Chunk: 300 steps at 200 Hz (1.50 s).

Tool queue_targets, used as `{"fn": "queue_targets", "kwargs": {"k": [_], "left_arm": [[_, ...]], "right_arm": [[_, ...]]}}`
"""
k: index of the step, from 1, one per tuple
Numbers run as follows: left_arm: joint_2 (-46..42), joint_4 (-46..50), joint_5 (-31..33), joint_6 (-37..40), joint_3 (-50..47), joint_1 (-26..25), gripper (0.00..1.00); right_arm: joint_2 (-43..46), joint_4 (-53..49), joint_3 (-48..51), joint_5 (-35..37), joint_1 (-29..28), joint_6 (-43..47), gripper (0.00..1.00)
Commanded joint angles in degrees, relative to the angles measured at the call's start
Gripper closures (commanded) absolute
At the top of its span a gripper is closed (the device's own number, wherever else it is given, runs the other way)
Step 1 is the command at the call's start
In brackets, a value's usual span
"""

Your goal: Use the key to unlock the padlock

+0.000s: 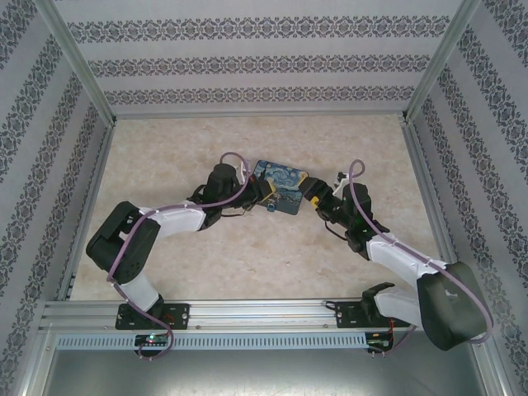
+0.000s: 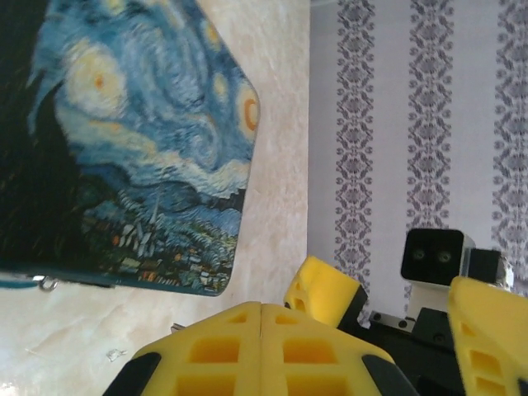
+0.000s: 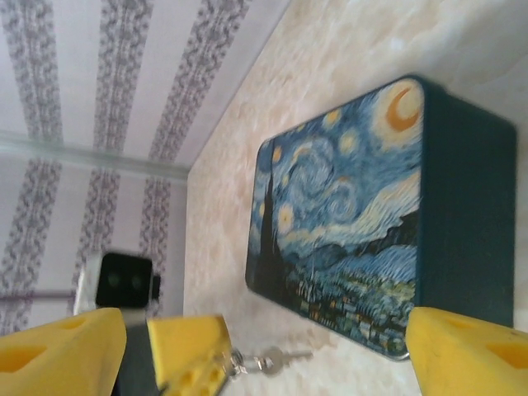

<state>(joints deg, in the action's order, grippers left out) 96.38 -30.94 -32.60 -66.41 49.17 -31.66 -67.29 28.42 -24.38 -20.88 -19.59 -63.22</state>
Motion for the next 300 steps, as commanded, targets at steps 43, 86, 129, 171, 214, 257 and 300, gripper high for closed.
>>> {"fn": "queue_targets", "kwargs": {"k": [43, 86, 129, 171, 214, 257, 300], "left_arm": [[1.18, -3.59, -16.56, 6.0, 4.04, 4.49, 1.0], [1.88, -4.04, -20.15, 4.89, 6.07, 4.43, 1.0], [2.05, -3.83, -20.5, 4.48, 5.96, 4.43, 1.0], [2.28, -3.8, -21.58, 4.28, 5.95, 4.44, 1.0], [2.54, -2.64, -23.05, 4.9, 6.69, 4.47, 1.0], [3.07, -0.79, -24.1, 5.9, 7.71, 4.42, 1.0], [3.58, -0.41, -23.68, 6.01, 8.04, 4.5, 1.0]], "right_arm": [[-10.41, 28.87, 2.6, -12.4, -0.38, -3.4, 0.37], [-14.67, 35.31, 1.65, -8.79, -4.63, -4.8, 0.48], [-17.26, 38.67, 1.25, -6.92, -6.72, -5.86, 0.58], [-17.86, 39.89, 1.8, -6.44, -6.73, -5.88, 0.61], [-17.91, 39.34, 1.1, -8.03, -5.76, -5.42, 0.66], [-18.8, 39.34, 0.03, -9.42, -5.63, -5.33, 0.81], [-19.51, 40.53, 0.41, -10.63, -5.75, -5.34, 0.82]]}}
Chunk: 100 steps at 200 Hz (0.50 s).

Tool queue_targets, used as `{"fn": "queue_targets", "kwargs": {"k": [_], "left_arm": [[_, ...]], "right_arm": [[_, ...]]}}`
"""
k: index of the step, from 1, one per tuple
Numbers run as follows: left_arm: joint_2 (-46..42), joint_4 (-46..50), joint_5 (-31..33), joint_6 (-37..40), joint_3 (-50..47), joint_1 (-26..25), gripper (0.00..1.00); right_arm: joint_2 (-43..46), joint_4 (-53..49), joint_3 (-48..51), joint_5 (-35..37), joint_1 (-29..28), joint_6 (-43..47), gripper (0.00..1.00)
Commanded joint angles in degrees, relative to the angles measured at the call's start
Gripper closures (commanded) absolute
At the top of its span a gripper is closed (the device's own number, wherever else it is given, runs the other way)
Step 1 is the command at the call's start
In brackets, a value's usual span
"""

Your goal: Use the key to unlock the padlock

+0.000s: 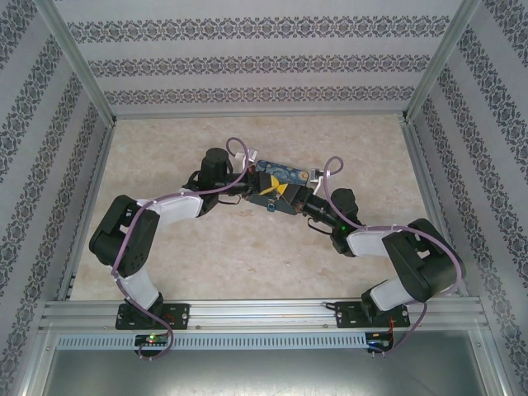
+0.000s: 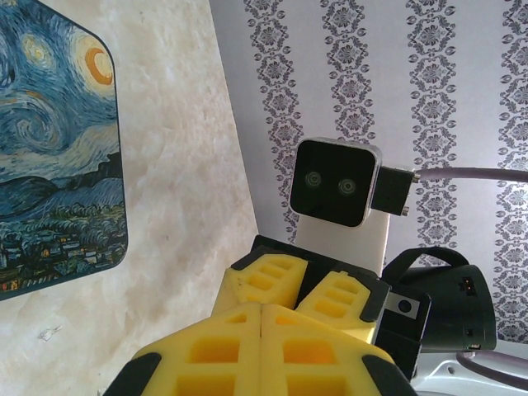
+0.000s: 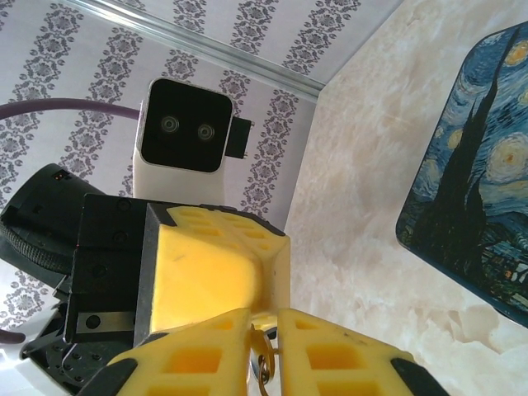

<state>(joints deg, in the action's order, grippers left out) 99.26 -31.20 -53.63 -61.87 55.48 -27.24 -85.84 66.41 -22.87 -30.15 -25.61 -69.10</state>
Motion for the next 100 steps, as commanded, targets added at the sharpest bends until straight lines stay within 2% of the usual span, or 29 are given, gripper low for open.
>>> {"fn": "queue_targets", "kwargs": {"k": [1, 19, 100], "left_arm": [[0.68, -0.16, -2.64, 1.48, 1.73, 0.09, 1.0], [1.01, 0.08, -2.58, 1.44, 1.95, 0.1, 1.0], [1.46, 1.53, -2.56, 2.18, 2.73, 0.24, 1.0]], "right_arm": [[-0.97, 2.56, -1.06, -1.38, 0.23, 0.54, 0.82], [-1.06, 3.11, -0.73, -1.62, 0.16, 0.42, 0.78], [-0.97, 4.83, 0.03, -2.54, -0.41, 1.14, 0.8]]}}
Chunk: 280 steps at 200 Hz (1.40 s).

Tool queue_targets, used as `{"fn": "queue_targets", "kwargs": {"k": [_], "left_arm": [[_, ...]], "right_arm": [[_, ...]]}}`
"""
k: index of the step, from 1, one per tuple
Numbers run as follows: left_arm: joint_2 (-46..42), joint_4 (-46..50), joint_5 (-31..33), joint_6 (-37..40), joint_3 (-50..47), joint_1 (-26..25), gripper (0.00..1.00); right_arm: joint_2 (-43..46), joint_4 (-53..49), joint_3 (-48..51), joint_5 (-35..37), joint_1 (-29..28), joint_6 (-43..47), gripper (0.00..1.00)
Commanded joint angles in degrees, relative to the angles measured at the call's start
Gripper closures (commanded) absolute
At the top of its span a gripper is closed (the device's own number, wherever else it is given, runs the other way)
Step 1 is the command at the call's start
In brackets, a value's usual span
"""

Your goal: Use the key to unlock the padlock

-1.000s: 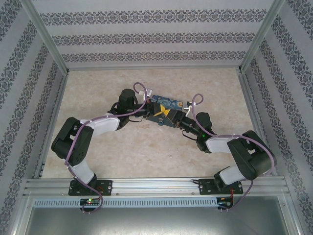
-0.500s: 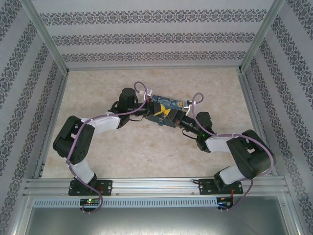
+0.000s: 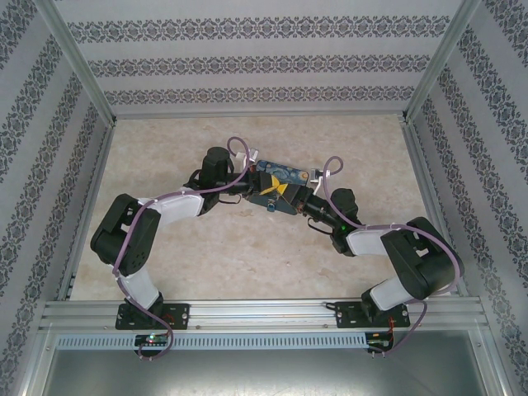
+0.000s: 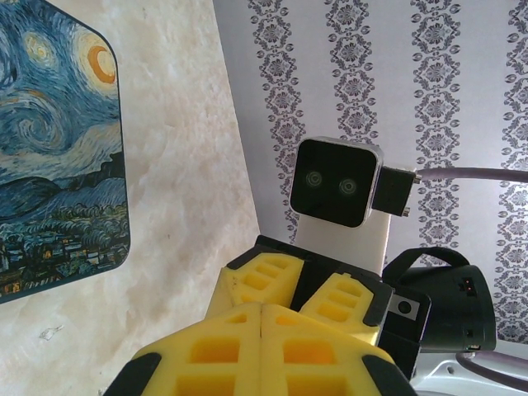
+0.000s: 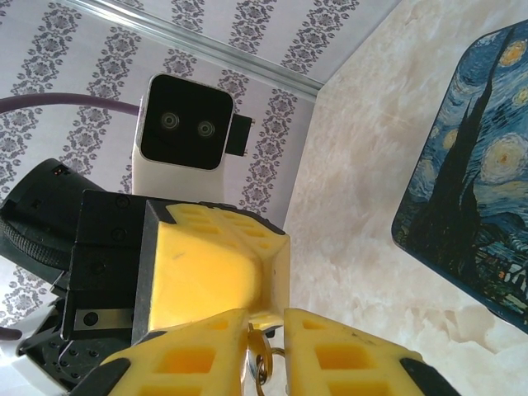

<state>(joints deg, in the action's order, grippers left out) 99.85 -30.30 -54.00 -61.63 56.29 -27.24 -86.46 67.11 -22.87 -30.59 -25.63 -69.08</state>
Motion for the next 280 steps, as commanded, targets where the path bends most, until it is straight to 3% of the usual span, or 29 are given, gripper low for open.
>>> {"fn": "queue_targets", "kwargs": {"k": [1, 10, 32, 106, 138, 159, 214, 280], "left_arm": [[0.87, 0.66, -2.18, 1.94, 1.9, 0.21, 1.0], [0.87, 0.77, -2.25, 1.95, 1.97, 0.26, 1.0], [0.96, 1.4, -2.36, 2.43, 2.18, 0.26, 1.0], [1.31, 3.13, -2.26, 3.31, 3.43, 0.3, 1.0], [-2.08, 2.38, 2.95, 3.0, 0.74, 1.8, 0.56], [-4.76, 2.82, 5.85, 3.31, -2.12, 2.97, 0.45], [-8.36, 6.5, 9.41, 7.87, -8.85, 3.35, 0.39], [-9.83, 8.71, 13.75, 11.4, -14.48, 3.16, 0.37]], "right_arm": [[-0.33, 4.19, 0.03, -2.11, -0.39, 1.08, 0.8], [-0.29, 4.42, 0.35, -2.18, -0.39, 1.13, 0.82], [0.02, 4.43, 0.63, -2.28, -0.39, 1.38, 1.0], [0.11, 4.69, 1.18, -2.98, -0.56, 1.84, 1.0], [1.35, 3.3, 2.83, 0.93, -0.15, 1.76, 1.0], [1.42, 3.05, 4.98, 1.5, -0.04, 1.49, 1.0], [-0.74, 2.06, 6.35, 0.05, -1.66, 1.44, 1.0], [-10.96, 5.02, 7.01, -3.41, -0.02, 1.45, 1.0]]}}
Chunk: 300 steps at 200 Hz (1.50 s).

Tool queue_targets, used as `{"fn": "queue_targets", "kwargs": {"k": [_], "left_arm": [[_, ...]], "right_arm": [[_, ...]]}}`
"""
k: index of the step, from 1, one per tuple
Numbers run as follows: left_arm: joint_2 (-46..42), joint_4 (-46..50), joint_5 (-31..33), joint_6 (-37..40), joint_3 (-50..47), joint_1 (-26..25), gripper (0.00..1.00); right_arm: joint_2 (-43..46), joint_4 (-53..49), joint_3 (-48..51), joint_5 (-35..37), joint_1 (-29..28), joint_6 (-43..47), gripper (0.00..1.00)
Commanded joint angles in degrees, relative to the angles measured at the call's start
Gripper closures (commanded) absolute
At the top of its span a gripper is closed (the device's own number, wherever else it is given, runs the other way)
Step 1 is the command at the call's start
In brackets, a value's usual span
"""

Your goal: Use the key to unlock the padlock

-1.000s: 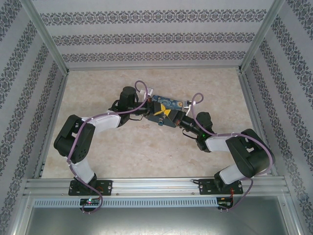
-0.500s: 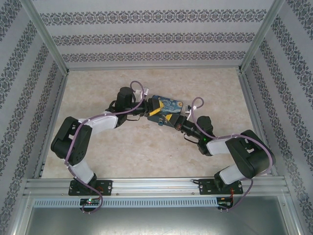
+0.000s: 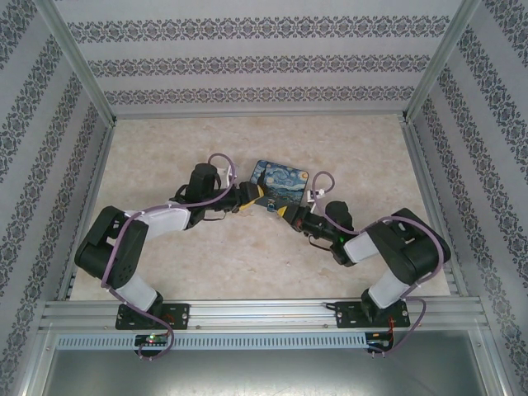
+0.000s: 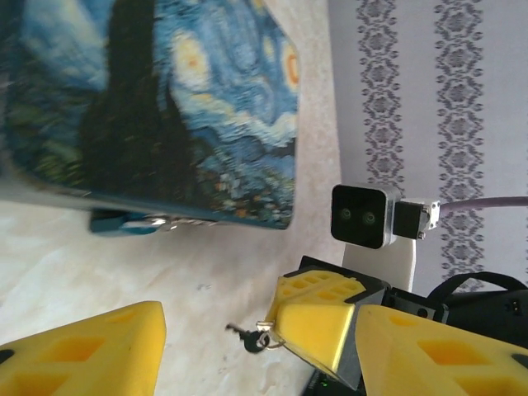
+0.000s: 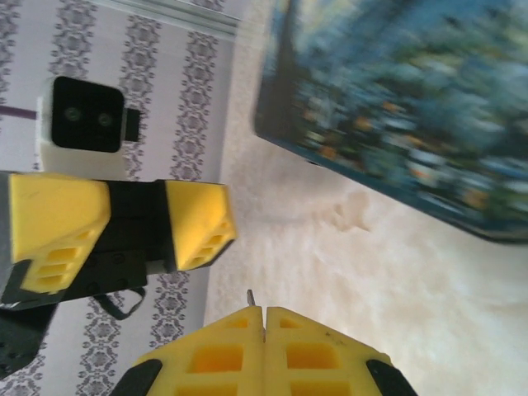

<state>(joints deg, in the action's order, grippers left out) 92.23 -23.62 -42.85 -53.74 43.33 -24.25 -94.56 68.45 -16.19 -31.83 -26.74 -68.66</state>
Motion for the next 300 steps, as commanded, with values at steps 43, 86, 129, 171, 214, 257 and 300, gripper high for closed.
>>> {"fn": "queue_targets", "kwargs": {"k": [43, 86, 129, 171, 214, 257, 300], "left_arm": [[-2.76, 4.52, 4.08, 6.32, -2.45, -0.29, 0.36], [-1.73, 5.73, 4.92, 9.03, -2.28, -1.21, 0.36], [1.19, 4.11, 6.1, 9.69, -1.6, -2.43, 0.35], [5.01, 6.0, 8.21, 13.8, 1.57, -5.96, 0.33], [9.61, 7.25, 11.94, 19.21, 6.01, -9.2, 0.31], [11.11, 6.08, 17.57, 23.2, 6.23, -9.68, 0.31], [13.77, 2.89, 19.61, 27.41, 6.49, -9.68, 0.32]], "right_arm": [[-8.0, 5.46, -1.77, -3.63, 4.45, 0.43, 1.0], [-10.49, 4.87, -7.57, -6.45, 9.04, -0.77, 1.0], [-11.25, 6.42, -10.24, -9.68, 11.92, -3.32, 1.0], [-0.07, 1.86, -5.65, -8.08, 12.05, -3.02, 1.0], [5.85, -13.14, -12.6, -4.77, 12.0, -0.37, 1.0], [-0.43, -12.08, -17.11, -1.77, 11.72, -3.48, 1.0], [-5.21, -8.98, -17.72, 1.13, 10.91, -5.14, 1.0]]}}
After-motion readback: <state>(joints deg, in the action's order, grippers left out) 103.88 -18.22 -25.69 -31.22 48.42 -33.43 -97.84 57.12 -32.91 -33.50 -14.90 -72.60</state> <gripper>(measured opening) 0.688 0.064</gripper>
